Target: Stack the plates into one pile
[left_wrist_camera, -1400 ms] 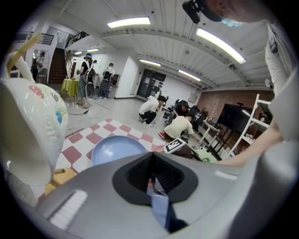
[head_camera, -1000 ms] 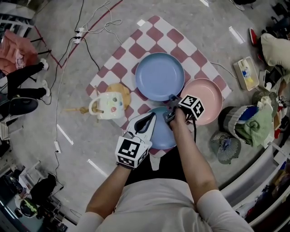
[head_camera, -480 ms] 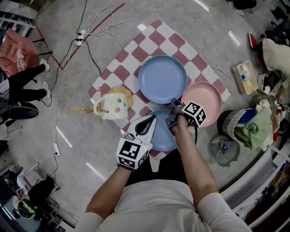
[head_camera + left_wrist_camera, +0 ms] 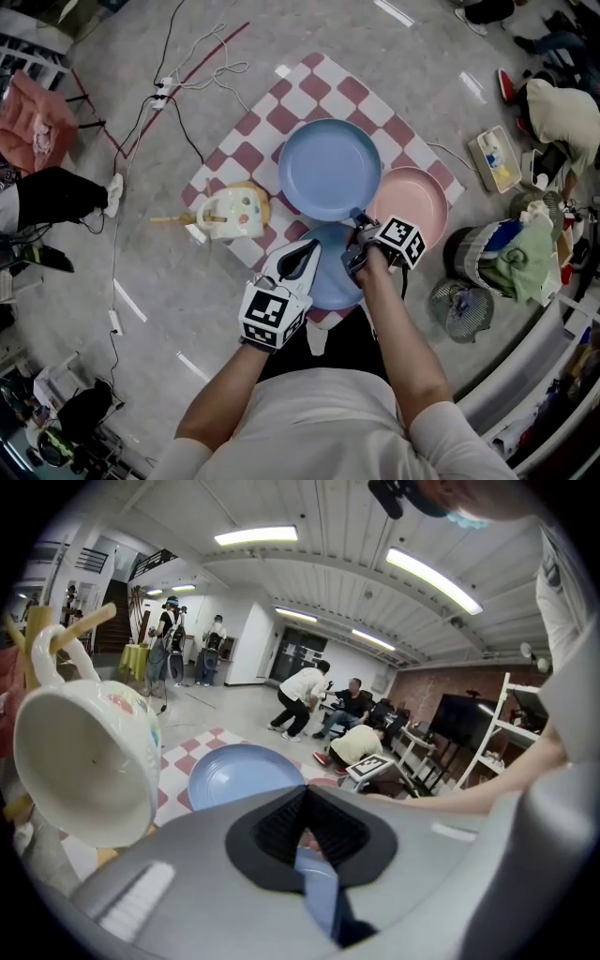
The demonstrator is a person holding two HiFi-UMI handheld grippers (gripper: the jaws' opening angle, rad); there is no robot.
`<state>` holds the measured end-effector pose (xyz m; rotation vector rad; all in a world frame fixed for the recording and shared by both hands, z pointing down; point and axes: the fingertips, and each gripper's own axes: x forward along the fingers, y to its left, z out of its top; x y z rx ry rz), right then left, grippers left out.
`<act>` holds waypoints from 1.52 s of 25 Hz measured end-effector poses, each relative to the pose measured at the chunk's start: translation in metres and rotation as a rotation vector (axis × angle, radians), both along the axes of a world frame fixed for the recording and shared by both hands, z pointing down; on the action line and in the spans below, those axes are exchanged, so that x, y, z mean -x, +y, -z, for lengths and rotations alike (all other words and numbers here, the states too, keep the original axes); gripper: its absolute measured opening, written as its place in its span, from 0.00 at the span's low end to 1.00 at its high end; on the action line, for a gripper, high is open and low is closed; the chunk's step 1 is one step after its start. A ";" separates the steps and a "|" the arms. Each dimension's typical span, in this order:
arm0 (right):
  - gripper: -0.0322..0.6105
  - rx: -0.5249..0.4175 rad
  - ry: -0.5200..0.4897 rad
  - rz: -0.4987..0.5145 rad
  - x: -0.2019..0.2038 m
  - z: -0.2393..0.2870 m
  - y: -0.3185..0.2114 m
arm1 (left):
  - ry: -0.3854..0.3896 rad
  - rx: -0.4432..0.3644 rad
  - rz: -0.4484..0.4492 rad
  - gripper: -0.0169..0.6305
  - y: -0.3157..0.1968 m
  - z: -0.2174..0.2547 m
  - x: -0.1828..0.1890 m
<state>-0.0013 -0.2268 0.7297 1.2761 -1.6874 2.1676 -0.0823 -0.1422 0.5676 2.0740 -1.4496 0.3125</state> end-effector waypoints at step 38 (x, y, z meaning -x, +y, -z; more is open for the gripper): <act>0.12 0.037 -0.046 -0.094 -0.076 0.002 0.225 | -0.057 -0.017 -0.231 0.04 0.111 0.013 -0.033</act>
